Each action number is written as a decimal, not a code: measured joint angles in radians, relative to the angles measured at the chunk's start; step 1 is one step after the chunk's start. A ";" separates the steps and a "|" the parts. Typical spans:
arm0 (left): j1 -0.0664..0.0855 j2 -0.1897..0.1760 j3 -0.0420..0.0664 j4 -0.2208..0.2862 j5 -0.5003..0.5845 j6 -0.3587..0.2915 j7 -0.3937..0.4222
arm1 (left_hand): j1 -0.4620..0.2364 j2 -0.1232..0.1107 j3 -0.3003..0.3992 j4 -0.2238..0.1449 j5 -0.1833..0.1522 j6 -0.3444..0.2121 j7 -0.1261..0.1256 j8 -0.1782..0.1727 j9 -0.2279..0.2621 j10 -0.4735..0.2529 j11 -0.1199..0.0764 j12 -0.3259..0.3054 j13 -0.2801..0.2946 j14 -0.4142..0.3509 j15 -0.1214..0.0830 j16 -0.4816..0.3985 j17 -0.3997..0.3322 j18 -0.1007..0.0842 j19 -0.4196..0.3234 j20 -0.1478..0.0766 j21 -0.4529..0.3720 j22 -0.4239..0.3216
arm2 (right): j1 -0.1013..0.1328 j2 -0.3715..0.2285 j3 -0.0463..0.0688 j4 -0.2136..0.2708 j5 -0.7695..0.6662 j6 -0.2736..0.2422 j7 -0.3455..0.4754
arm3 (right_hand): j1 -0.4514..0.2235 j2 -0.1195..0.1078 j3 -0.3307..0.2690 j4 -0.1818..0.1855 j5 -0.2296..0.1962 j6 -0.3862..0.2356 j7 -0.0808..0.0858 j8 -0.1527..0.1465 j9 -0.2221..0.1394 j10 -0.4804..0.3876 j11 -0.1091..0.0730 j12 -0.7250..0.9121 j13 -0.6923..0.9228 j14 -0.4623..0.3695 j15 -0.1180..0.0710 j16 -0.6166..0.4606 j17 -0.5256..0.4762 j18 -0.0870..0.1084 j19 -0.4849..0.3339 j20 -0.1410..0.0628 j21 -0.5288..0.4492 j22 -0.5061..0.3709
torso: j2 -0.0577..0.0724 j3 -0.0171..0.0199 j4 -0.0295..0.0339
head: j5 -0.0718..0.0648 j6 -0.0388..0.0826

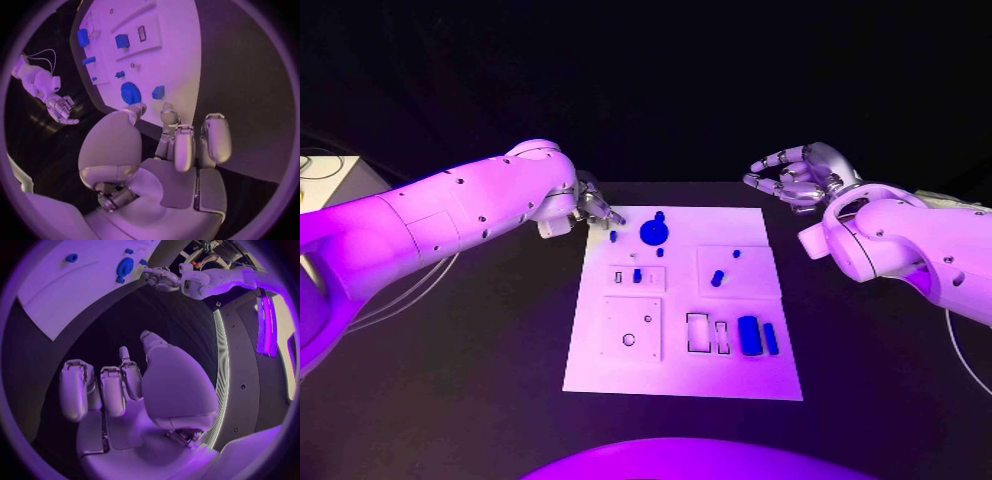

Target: Assemble the parts on the task board

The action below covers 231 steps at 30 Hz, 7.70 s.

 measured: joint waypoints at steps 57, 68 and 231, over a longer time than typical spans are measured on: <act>-0.002 0.013 -0.010 -0.017 0.013 0.070 0.011 | 0.202 0.088 0.093 -0.043 -0.004 0.018 -0.003 -0.009 -0.036 -0.018 -0.004 0.000 -0.021 0.003 0.003 -0.004 0.000 0.014 -0.003 0.004 -0.008 -0.001 | 0.000 0.001 0.000 0.001 0.001 0.004 0.000 | -0.008 0.000 0.005 0.000 0.000 0.000 0.000 0.000 0.000 0.000 0.000 0.000 -0.001 0.000 0.000 -0.004 -0.001 0.000 0.000 0.000 -0.005 0.000 | 0.001 0.0004 -0.0006 | 0.000 -0.014; -0.003 -0.005 -0.011 0.001 0.055 0.049 0.022 | 0.192 0.043 0.279 -0.033 -0.003 0.005 -0.006 0.093 -0.036 0.001 -0.015 -0.001 -0.028 0.002 -0.002 -0.004 0.000 0.014 -0.003 0.004 -0.008 0.008 | 0.000 0.001 0.000 0.000 0.001 0.005 0.000 | -0.008 0.000 0.005 0.000 0.000 0.000 0.000 0.000 0.000 0.000 0.000 0.000 -0.001 0.000 0.000 -0.004 -0.001 0.000 0.000 0.000 -0.005 0.000 | 0.000 0.0008 -0.0004 | 0.000 -0.017; -0.103 -0.205 -0.086 0.469 -0.207 -0.235 0.021 | -0.013 0.000 0.490 -0.151 -0.008 0.031 -0.024 0.192 0.081 0.101 -0.054 0.039 0.021 0.005 -0.034 0.024 0.000 0.014 0.056 -0.030 0.035 0.048 | -0.015 -0.008 -0.003 -0.011 0.010 0.023 0.000 | -0.022 0.007 0.011 0.000 0.010 0.000 0.000 0.004 0.000 0.000 0.000 -0.004 -0.001 0.000 0.000 -0.004 -0.001 0.000 0.000 0.000 -0.016 0.000 | -0.023 0.0026 0.0159 | 0.009 -0.065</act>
